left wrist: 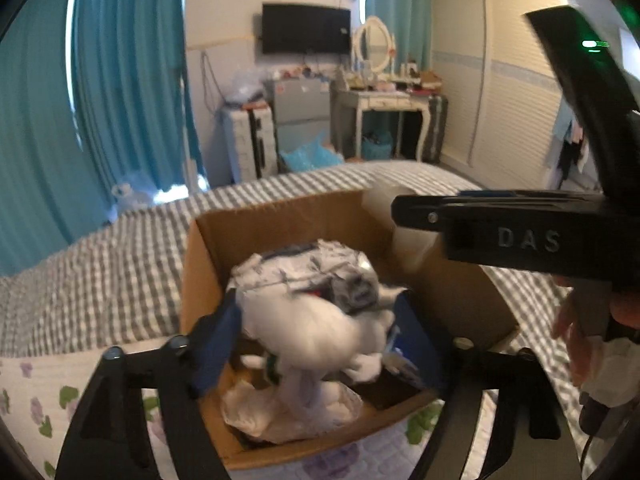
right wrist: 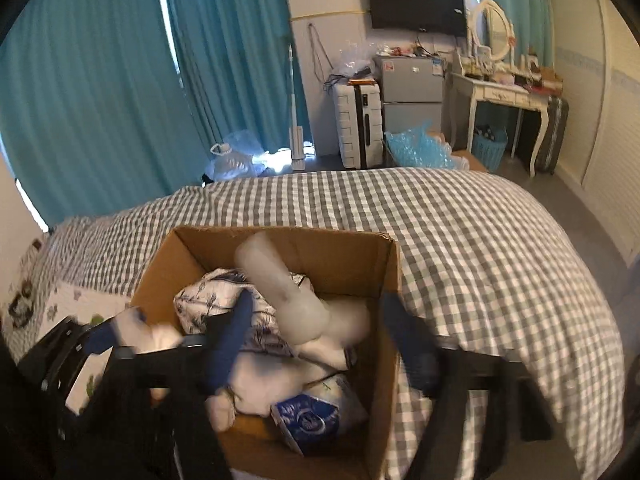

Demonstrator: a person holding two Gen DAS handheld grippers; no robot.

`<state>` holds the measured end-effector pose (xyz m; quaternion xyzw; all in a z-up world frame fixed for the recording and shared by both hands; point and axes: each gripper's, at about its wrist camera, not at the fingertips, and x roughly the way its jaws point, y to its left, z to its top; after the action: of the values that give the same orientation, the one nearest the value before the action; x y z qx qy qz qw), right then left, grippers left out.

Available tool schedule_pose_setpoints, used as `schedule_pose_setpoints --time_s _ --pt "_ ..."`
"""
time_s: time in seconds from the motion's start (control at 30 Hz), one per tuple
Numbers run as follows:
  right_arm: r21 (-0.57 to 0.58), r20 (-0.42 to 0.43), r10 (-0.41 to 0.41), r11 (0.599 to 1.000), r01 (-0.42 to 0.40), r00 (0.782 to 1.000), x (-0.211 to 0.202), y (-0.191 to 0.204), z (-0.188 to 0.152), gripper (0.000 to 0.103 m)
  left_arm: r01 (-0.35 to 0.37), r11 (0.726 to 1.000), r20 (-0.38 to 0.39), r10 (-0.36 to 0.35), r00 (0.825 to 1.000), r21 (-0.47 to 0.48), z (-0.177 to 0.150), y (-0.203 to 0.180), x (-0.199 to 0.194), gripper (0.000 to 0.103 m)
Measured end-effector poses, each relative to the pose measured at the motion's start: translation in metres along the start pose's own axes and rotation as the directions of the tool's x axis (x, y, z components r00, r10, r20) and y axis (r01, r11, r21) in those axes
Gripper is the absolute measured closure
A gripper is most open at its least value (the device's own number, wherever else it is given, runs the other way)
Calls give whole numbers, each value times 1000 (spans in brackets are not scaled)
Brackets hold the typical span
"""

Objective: Organize soft objects

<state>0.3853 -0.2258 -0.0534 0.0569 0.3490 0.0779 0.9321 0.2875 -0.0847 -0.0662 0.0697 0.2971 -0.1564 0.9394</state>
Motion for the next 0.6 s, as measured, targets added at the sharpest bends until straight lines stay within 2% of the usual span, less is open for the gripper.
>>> schedule_pose_setpoints --time_s 0.13,0.27,0.37,0.43,0.5,0.6 --pt "7 10 -8 1000 8 1000 -7 2 1 27 -47 999 -4 47 999 22 3 -5 -3 22" --pt "-4 41 -38 999 38 998 -46 5 6 27 -47 999 29 47 998 2 16 -6 -31 22" --pt "-3 86 -58 998 59 995 -88 7 18 27 -57 998 91 56 994 6 36 -13 -74 22" --pt "-5 145 -67 998 68 987 -136 10 27 27 -52 999 142 51 989 8 49 -16 -107 22" --pt "-9 196 -79 997 83 977 -177 15 33 27 -57 998 200 52 978 19 62 -22 -147 22" --pt "-32 276 -86 995 99 957 -245 29 39 27 -73 997 296 61 953 33 80 -31 -212 22"
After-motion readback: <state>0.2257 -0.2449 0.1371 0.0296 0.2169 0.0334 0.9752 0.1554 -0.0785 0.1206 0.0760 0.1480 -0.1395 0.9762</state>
